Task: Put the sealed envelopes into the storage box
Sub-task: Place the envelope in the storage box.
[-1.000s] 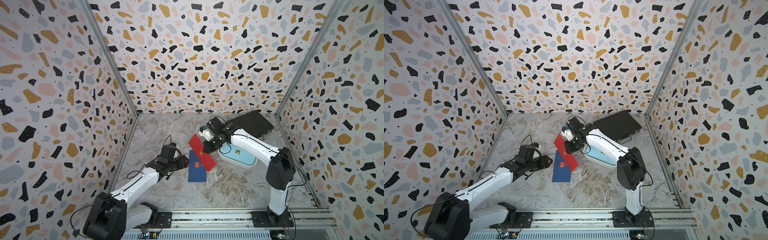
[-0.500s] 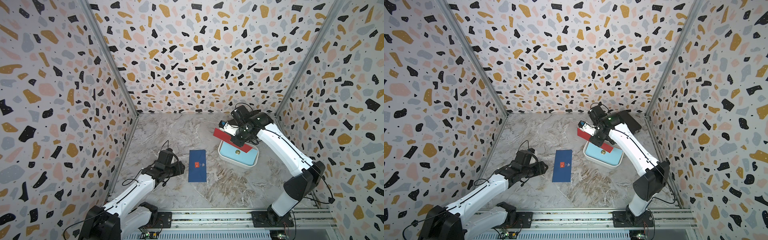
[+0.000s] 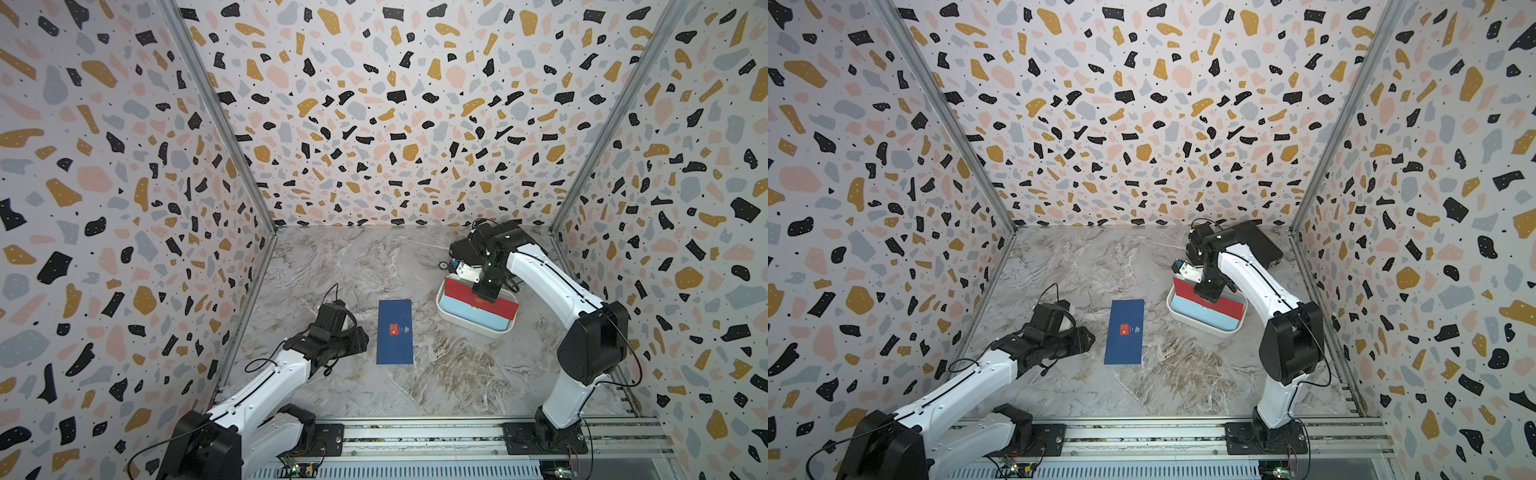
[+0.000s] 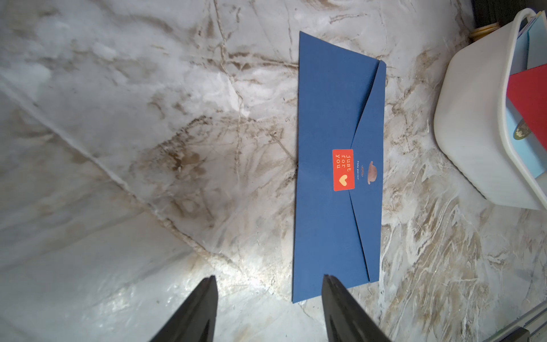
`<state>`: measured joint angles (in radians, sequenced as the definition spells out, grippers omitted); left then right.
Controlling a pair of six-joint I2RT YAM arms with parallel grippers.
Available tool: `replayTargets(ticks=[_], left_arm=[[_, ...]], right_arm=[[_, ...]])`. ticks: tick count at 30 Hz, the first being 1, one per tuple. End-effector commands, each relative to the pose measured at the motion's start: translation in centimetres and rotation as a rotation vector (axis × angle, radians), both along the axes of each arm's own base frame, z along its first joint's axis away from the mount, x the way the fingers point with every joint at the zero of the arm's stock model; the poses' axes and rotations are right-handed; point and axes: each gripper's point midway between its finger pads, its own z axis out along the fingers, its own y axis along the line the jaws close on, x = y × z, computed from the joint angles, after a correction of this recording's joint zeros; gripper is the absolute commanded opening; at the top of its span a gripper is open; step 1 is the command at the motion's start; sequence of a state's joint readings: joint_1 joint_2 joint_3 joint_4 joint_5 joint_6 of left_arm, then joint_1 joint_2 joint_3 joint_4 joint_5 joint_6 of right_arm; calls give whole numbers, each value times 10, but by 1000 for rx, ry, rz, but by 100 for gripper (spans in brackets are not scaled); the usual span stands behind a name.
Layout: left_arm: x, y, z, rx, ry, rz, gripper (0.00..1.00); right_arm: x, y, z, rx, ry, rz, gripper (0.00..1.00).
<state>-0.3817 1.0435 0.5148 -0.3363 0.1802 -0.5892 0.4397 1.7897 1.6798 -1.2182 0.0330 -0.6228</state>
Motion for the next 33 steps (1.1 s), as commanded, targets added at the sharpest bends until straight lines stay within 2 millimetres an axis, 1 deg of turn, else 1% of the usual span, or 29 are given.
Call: replayTargets(ticks=[1, 6, 11, 12, 13, 14, 17, 20, 23, 26, 30, 33], left_arm=[[1, 2, 1, 8, -26, -6, 61], [0, 1, 1, 5, -23, -11, 61], [0, 1, 1, 5, -25, -13, 61], [0, 1, 1, 6, -26, -15, 61], [1, 1, 1, 6, -24, -14, 61], [0, 1, 1, 6, -24, -15, 61], [1, 1, 1, 5, -26, -15, 61], [1, 1, 1, 5, -24, -16, 61], [1, 1, 1, 7, -22, -17, 62], [1, 1, 0, 9, -20, -19, 61], [2, 0, -1, 11, -11, -25, 62], [2, -1, -2, 11, -8, -27, 62]], right_arm=[[-5, 5, -1, 52, 35, 5, 0], [-5, 5, -15, 67, 68, -22, 0], [-6, 2, -23, 61, 79, -37, 0], [-5, 2, -24, 62, 78, -45, 3], [-5, 1, -24, 64, 78, -50, 9], [-5, 1, -24, 64, 77, -53, 12], [-3, -2, -22, 56, 64, -70, 24], [-1, -5, -22, 62, 57, -88, 26], [1, -9, -21, 57, 50, -104, 26], [6, -15, -20, 51, 34, -133, 23], [11, -21, -22, 64, 34, -170, 12], [12, -25, -25, 69, 39, -181, 0]])
